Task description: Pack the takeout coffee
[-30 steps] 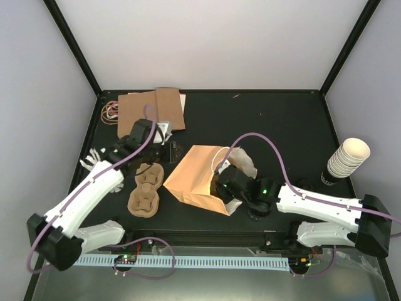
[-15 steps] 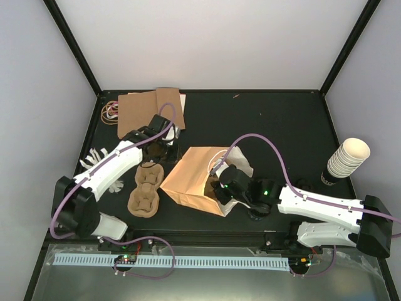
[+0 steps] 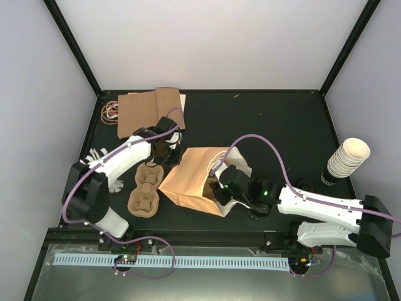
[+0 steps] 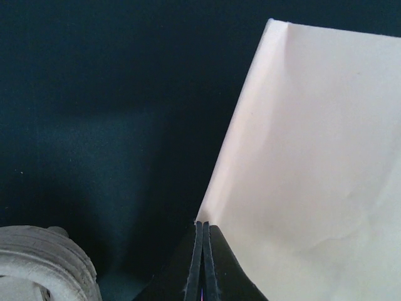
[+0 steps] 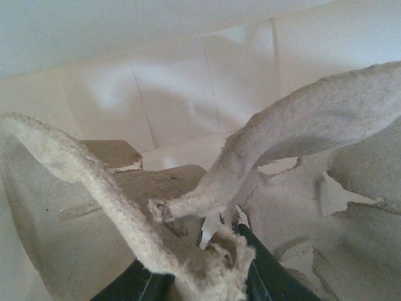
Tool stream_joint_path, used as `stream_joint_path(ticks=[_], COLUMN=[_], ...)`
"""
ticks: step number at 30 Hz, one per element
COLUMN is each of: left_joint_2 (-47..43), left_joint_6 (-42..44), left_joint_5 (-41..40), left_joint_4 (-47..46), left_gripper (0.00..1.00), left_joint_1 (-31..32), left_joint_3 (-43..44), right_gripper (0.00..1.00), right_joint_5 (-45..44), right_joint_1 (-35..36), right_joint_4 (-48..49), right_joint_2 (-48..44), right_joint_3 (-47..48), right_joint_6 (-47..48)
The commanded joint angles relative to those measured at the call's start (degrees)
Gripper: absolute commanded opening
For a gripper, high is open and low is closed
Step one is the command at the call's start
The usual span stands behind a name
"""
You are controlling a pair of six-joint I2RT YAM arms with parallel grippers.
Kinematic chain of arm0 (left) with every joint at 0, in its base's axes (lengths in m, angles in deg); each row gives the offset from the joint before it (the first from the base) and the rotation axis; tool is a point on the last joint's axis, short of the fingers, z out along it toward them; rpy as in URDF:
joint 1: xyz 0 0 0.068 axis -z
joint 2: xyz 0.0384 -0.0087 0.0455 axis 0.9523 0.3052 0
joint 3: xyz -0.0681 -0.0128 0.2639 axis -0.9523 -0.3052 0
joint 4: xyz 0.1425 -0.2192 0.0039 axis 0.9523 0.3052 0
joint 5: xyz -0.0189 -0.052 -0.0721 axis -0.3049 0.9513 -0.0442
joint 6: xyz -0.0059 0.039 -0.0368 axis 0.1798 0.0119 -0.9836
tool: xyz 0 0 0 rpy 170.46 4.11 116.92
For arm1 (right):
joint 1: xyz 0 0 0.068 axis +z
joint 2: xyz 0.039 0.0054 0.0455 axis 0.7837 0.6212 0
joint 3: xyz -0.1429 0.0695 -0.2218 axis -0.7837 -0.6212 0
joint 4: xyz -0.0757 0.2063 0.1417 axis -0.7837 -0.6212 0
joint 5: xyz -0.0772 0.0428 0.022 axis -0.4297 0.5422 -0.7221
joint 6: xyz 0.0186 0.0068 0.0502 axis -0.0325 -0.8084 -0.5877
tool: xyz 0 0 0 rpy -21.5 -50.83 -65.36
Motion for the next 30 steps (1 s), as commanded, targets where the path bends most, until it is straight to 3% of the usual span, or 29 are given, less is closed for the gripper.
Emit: stream_joint_path(ticks=[1,9,21,30], left_joint_2=[2.6,5.5,7.0,6.6], left_joint_6=[1.5,2.1,1.7,1.3], left_joint_5=[-1.8,-0.2,9.1,10.3], left_joint_4=[2.3,2.1,-2.4,-2.9], left_gripper=[0.01,0.02,0.02,0.02], left_joint_1=[-0.3,0.0,2.6,3.5], left_joint_3=[3.2,2.3,1.4,2.7], right_gripper=[0.25,0.25,0.25,0.25], right_joint_5=[0.8,1.5,3.5,5.0], right_joint_1=[0.6,0.7,1.6,3.2], right_joint_4=[1.8,2.1,3.7,5.5], right_joint_2=[-0.8,-0.6,1.5,3.8], right_joint_3=[-0.5,-0.3,0.4,0.4], right_joint_6=[0.7,1.3,2.1,2.3])
